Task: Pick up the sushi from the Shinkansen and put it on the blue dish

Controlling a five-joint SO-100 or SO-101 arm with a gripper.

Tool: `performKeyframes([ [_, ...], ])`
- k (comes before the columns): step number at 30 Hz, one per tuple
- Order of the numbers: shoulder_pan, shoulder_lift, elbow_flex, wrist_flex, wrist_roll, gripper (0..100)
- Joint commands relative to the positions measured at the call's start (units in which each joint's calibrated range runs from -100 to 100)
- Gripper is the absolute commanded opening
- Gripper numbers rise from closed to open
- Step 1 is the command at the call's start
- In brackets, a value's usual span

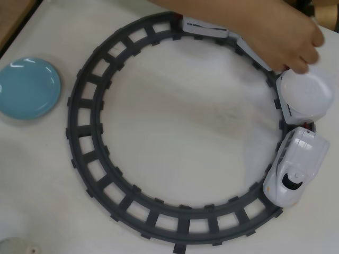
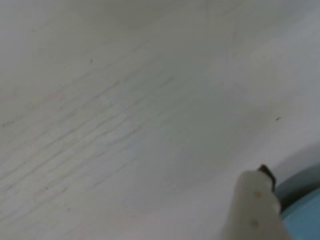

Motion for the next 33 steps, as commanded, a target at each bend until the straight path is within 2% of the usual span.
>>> performKeyframes([
  [1,0.05,-0.94,-0.48,0.10,-0.41,20],
  [33,0.05,-0.94,-0.30,0.02,-1.03,20],
])
